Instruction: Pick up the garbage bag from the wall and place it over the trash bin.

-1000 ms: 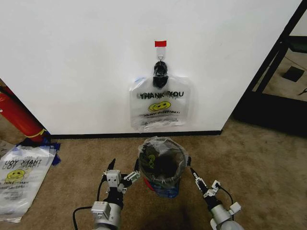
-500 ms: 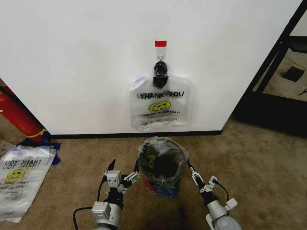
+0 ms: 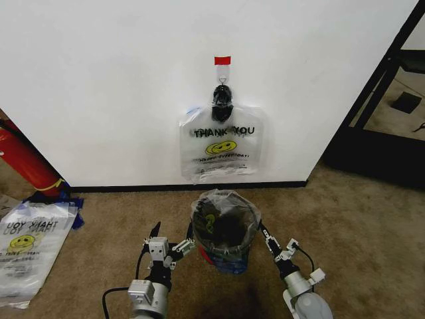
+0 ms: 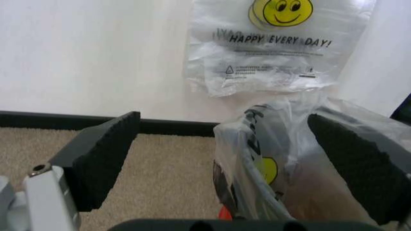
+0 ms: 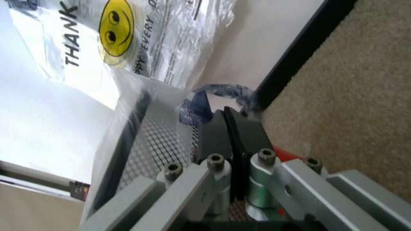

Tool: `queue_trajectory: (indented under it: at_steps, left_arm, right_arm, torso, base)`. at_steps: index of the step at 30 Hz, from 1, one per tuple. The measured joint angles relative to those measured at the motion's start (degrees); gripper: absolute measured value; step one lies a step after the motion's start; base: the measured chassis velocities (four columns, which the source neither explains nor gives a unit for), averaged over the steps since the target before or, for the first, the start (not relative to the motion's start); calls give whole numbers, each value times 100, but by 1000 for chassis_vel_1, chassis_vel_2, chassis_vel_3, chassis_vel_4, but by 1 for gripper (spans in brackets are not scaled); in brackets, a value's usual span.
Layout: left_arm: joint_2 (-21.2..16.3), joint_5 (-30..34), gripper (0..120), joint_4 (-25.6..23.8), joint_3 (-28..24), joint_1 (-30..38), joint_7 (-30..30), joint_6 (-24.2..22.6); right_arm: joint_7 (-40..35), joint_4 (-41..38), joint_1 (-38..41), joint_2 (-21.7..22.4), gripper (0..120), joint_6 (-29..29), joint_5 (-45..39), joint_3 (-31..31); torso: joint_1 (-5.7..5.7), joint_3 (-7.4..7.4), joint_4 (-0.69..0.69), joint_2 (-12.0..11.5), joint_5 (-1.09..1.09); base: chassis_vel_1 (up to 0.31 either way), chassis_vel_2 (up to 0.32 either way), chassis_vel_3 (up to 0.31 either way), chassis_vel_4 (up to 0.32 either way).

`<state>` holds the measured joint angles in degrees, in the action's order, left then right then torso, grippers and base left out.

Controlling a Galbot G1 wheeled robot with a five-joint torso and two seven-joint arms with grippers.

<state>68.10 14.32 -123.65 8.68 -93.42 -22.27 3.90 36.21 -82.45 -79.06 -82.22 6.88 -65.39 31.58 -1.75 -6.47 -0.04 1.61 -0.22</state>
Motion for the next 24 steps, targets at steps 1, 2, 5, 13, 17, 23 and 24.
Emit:
queue_trajectory:
  at_steps: [1,2,5,13,17,23,24]
  left_arm:
    - [3,0,100,0,0,-2,0,0]
    - [6,0,100,0,2,-4,0,1]
    - [5,0,100,0,10,-15,0,5]
    - [19,-13,100,5,-61,-16,0,17]
    - [4,-20,100,-2,-60,-23,0,19]
    - [-3,-20,100,-12,-37,-34,-1,24]
    - [-2,-20,100,-12,-38,-33,-1,24]
  right_arm:
    - [9,-24,-62,-1,0,-21,4,23]
    - [42,-60,-135,-4,0,-38,8,47]
    - [117,-123,-260,-5,0,-62,15,81]
    - [209,-434,-474,-64,30,-100,-48,203]
    - [210,-464,-429,-91,46,-127,21,191]
    - [157,-391,-230,-85,65,-105,83,131]
    - [125,-360,-178,-78,62,-98,85,119]
  torso:
    - [0,0,0,0,0]
    - [0,0,0,0,0]
    - [0,0,-1,0,0]
    - [0,0,-1,0,0]
    - [0,0,-1,0,0]
    - [1,0,-1,0,0]
    - [1,0,0,0,0]
  base:
    - [0,0,0,0]
    - [0,0,0,0]
    - [0,0,0,0]
    - [0,0,0,0]
    - [0,0,0,0]
    - [0,0,0,0]
    - [0,0,0,0]
